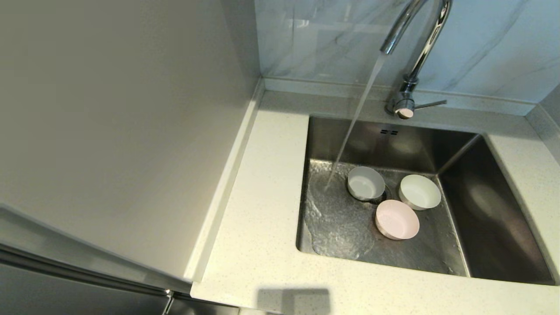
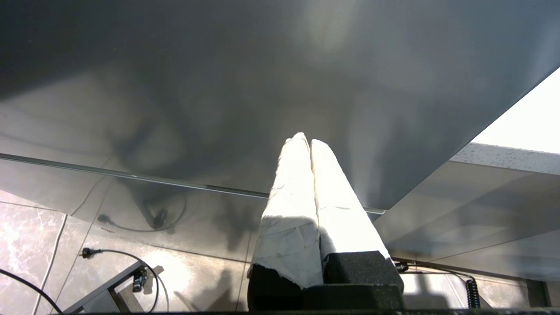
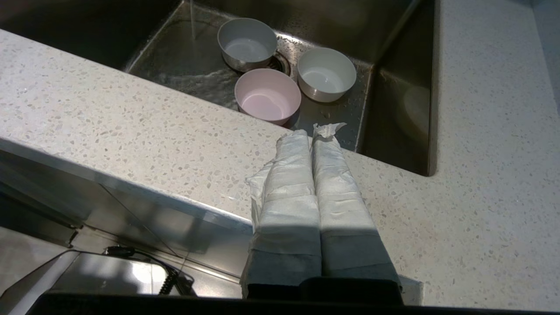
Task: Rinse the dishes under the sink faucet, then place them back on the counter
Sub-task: Wait for the water to rinse the bowl
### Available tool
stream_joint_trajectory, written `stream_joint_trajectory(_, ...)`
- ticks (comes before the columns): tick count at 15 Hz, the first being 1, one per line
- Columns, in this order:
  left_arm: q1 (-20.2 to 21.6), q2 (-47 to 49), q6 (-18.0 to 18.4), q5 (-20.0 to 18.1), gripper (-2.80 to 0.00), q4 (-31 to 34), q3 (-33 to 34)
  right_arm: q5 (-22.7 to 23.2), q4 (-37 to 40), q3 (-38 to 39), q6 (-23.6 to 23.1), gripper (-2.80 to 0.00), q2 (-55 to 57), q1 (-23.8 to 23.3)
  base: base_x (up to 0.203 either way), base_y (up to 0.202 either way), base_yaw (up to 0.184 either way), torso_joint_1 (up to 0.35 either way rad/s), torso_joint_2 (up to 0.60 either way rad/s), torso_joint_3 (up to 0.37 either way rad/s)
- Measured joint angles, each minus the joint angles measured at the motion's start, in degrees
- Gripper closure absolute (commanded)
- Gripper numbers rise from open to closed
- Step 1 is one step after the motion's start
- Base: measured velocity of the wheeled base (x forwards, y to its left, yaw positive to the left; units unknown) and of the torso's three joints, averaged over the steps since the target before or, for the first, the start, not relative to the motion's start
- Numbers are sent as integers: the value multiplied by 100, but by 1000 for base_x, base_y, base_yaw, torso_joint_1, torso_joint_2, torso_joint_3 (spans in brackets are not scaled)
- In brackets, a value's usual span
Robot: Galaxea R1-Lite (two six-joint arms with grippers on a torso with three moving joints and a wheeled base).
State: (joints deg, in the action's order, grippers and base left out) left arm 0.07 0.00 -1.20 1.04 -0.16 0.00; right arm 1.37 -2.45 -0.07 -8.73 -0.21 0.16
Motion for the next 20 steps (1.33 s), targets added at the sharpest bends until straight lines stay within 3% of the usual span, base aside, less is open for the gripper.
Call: stream_joint_trajectory(20,0,0,2,0,0,0,0,0,0,0,2,0,10,0,0,0,0,0,0,0)
